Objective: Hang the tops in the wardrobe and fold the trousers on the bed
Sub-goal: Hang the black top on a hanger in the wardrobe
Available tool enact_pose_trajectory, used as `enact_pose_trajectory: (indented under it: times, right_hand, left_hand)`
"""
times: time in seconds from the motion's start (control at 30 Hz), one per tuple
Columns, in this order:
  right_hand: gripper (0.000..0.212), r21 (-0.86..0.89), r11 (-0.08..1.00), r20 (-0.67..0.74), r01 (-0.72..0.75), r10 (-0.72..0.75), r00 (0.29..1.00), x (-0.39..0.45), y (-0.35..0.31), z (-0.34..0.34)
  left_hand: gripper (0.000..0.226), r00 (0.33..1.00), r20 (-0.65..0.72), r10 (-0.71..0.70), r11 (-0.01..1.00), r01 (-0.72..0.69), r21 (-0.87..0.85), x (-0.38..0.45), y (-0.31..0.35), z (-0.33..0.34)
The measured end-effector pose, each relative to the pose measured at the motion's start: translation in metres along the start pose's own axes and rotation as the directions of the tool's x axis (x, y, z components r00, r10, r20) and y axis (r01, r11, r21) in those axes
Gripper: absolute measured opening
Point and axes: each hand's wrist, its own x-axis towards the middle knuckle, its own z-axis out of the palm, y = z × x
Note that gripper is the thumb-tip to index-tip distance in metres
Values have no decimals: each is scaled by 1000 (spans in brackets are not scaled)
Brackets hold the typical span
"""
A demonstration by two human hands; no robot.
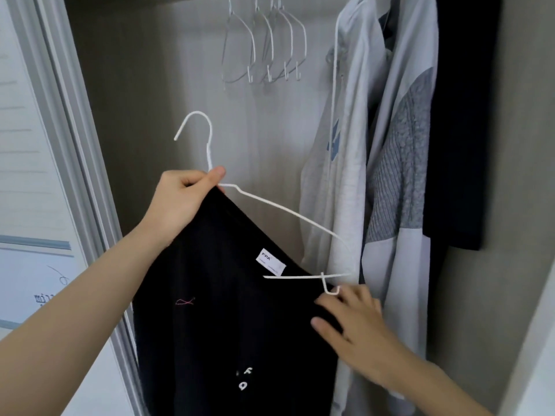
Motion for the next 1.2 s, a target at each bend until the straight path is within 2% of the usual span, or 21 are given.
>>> enact_pose_trajectory:
  times: [0.07,0.13,0.23,0.3,0.37,0.47,0.57,0.67,0.77,0.87,0.97,1.03,1.1,1.13,1.2]
  right_hand:
    - [43,93,995,-120,25,-14,993,-4,13,-12]
    - [30,178,981,-211,78,-40,977,-3,18,-23]
    - [17,329,937,-238,118,-39,970,1,12,-41]
    - [15,282,945,-254,165,-93,963,2,6,-52]
    - [17,144,963,-228,229,-193,954,0,3,-57]
    - [19,-12,962,-184,271,-269,945,0,6,-55]
    - [20,-33,977,-200,213,-215,956,-1,14,-53]
    - [17,3,984,-207,179,-174,963,-5,19,-54]
    - [12,141,981,-215,134,-101,971,-3,13,-58]
    - [12,310,947,-257,88,-5,966,13,-5,-57]
    - [22,549,836,-281,9,175,944,26,-19,-53]
    - [24,716,698,-322,1,329,888,28,-16,-52]
    - [27,832,551,-358,60,452,817,28,-9,-54]
    - [30,852,515,-373,93,473,798,27,-6,-58]
    - [32,809,572,-426,136,410,807,25,0,-65]
  left_hand:
    - [59,1000,2,1,999,-1,50,-3,-10,-4]
    - [63,999,-9,35,993,-34,115,-6,-13,-4]
    - [65,996,-60,66,986,-56,155,-8,-9,-2]
    - [62,992,-126,24,994,-10,105,-6,-7,-4]
    - [58,984,-173,-50,999,53,10,-3,-8,-8]
    - [49,977,-173,-122,988,103,-116,-4,-8,-9]
    - [60,983,-135,-123,989,110,-97,-10,-15,-9]
    - [65,993,-109,-49,998,51,21,-16,-25,-10]
    - [60,993,-69,98,976,-82,203,-26,-27,-2]
    - [54,967,69,247,939,-257,229,-38,-16,21]
    - [44,948,202,244,935,-286,211,-46,-7,37]
    - [27,923,320,212,945,-277,176,-47,-13,32]
    - [16,898,405,169,956,-249,153,-46,-30,17]
    - [21,893,426,145,964,-224,142,-45,-41,9]
    - [34,894,438,94,976,-171,138,-43,-61,-4]
